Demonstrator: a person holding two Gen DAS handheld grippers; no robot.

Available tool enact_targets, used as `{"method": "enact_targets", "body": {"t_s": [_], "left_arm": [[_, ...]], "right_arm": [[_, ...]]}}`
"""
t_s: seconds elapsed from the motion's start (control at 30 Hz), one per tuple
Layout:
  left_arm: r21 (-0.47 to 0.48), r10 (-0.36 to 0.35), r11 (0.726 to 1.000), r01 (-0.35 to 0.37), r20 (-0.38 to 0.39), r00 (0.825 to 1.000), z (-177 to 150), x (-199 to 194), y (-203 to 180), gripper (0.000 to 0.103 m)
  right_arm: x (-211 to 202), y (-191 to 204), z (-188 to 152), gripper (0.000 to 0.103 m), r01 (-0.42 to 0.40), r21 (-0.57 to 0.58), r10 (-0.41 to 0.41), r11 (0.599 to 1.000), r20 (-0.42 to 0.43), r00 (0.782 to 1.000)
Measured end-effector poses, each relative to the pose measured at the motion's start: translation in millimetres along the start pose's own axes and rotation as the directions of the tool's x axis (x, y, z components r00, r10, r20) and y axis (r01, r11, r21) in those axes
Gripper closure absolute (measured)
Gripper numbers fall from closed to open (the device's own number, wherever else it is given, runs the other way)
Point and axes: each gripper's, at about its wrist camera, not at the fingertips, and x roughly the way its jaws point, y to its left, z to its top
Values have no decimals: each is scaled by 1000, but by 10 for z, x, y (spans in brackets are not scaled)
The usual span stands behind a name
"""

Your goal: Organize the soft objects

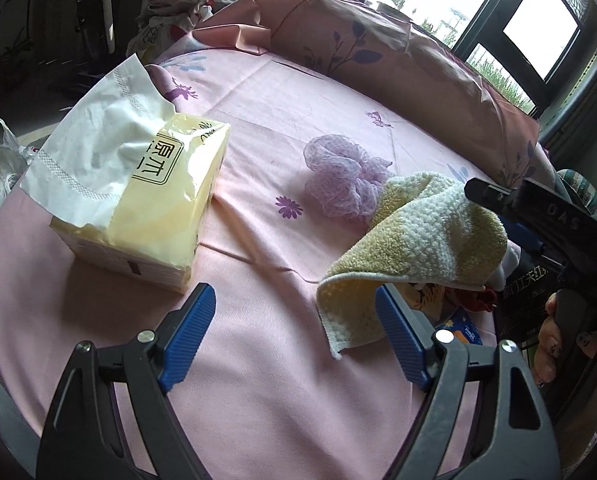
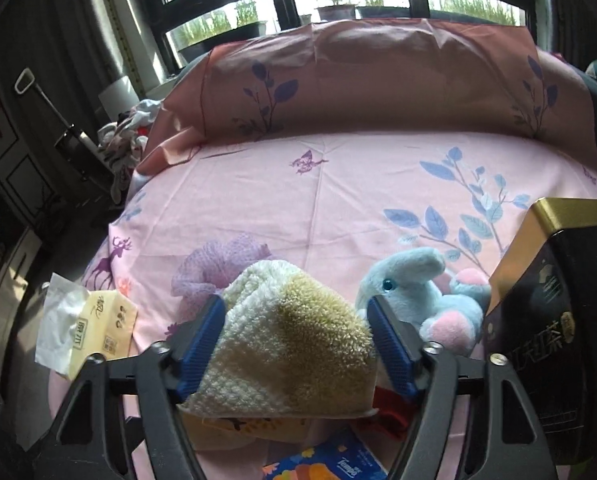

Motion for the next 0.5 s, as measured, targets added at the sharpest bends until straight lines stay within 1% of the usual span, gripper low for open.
{"method": "enact_targets", "body": {"t_s": [0.03,0.07,0.1,0.13,0.17,0.2,0.3,0.4,0.5], "left_arm": [[4,2,1000,-2,-3,1000,-2,5,-6,22],[10,6,1000,-5,-8,1000,-5,14,-12,22],[16,10,1000,-10,-11,1000,-13,20,-28,22],[21,15,1000,-14,-11,1000,-17,23,-42,22],[25,18,1000,-18,-8,1000,-20,17,-50,22],[28,20,999,-20,-4,1000,-23,11,-58,22],[22,17,1000,-17,5,1000,-14,-6,-43,22],[8,10,1000,-10,5,1000,-9,-15,-13,22],[-18,1,1000,-1,0,1000,5,-24,39,22]], "right_arm": [[21,24,-11,54,20,-13,-20,1000,0,1000],[34,43,-28,70,49,-30,-49,998,9,999],[47,60,-43,80,73,-49,-72,996,15,997],[59,55,-55,93,81,-54,-80,995,11,997],[50,43,-60,94,77,-42,-77,996,9,997],[2,37,-65,94,62,-29,-62,998,26,998],[-259,114,-54,95,13,-44,-8,999,100,995],[-590,216,-62,95,-30,-68,42,997,179,983],[-871,306,-110,95,-102,-90,120,991,219,968]]}}
